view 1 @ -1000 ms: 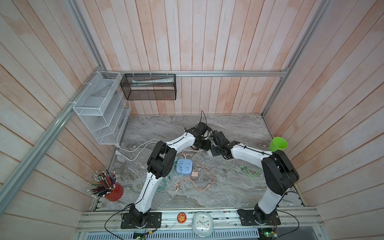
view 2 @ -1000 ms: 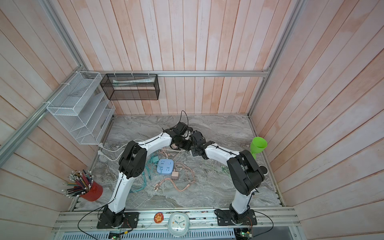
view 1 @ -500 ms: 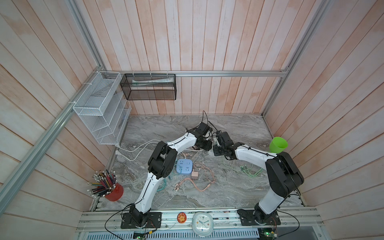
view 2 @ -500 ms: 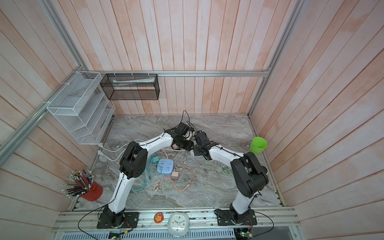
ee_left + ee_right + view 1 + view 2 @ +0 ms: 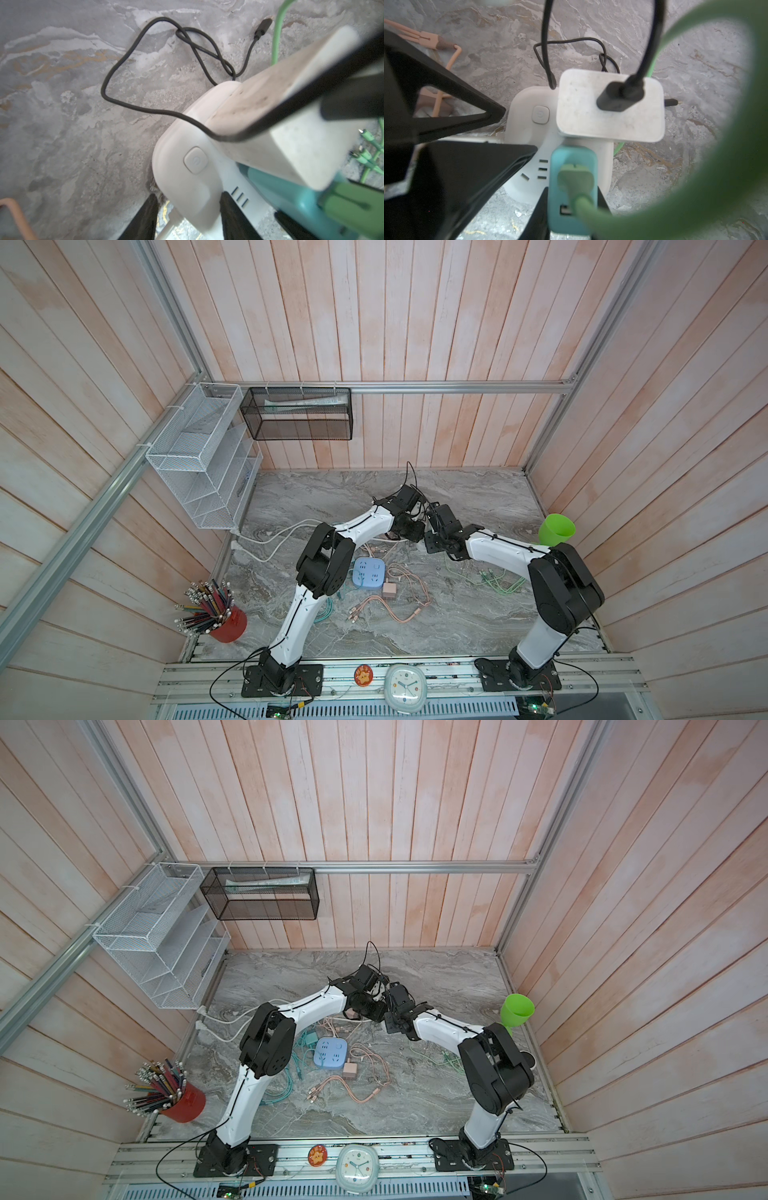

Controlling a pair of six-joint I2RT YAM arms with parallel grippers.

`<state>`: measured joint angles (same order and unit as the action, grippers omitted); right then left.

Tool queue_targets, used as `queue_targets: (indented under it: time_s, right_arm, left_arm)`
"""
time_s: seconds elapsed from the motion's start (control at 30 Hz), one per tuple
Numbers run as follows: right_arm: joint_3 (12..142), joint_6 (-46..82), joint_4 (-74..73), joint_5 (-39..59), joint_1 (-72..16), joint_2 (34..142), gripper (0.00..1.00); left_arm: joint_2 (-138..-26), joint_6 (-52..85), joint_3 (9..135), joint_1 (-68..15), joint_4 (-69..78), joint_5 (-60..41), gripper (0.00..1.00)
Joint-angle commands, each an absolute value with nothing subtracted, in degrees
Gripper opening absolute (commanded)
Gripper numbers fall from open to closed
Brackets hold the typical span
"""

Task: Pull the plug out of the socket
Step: 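Pull the teal plug out with the right gripper while the left holds the strip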

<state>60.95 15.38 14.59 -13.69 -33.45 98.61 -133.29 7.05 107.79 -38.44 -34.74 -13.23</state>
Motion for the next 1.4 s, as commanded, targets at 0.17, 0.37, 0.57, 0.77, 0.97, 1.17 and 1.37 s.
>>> queue_targets:
  time_s: [0.17,0.37,0.57,0.77,0.97,1.17,1.37]
  right_arm:
    - [62.0,16.1,10.4,-7.0,-32.6,94.9,0.0]
    - [61.2,16.5,11.0,-6.0,-32.6,93.6,0.0]
    - [57.8,15.8,12.5,-7.7,-30.8,91.3,0.0]
    - [51.3,16.5,12.3,-6.9,-26.5,86.3,0.0]
    - [46.5,17.3,11.1,-4.8,-23.2,83.9,0.0]
    - [41.9,19.4,6.4,4.6,-17.3,81.9,0.0]
    - [38.3,21.5,3.6,11.0,-12.6,81.1,0.01]
  left_arm:
    - [-139.3,5.6,105.6,-39.2,-40.1,-9.1,0.51]
    - [-139.5,5.6,105.8,-39.2,-40.1,-9.1,0.51]
    - [-139.3,5.5,105.6,-39.2,-40.1,-8.9,0.51]
    - [-139.1,5.5,105.6,-39.2,-39.9,-9.1,0.51]
    - [-139.1,5.0,105.7,-39.2,-39.6,-9.3,0.51]
    - [-139.0,5.0,105.4,-39.2,-39.7,-9.2,0.51]
    - [-138.6,4.8,105.1,-39.2,-39.3,-9.1,0.51]
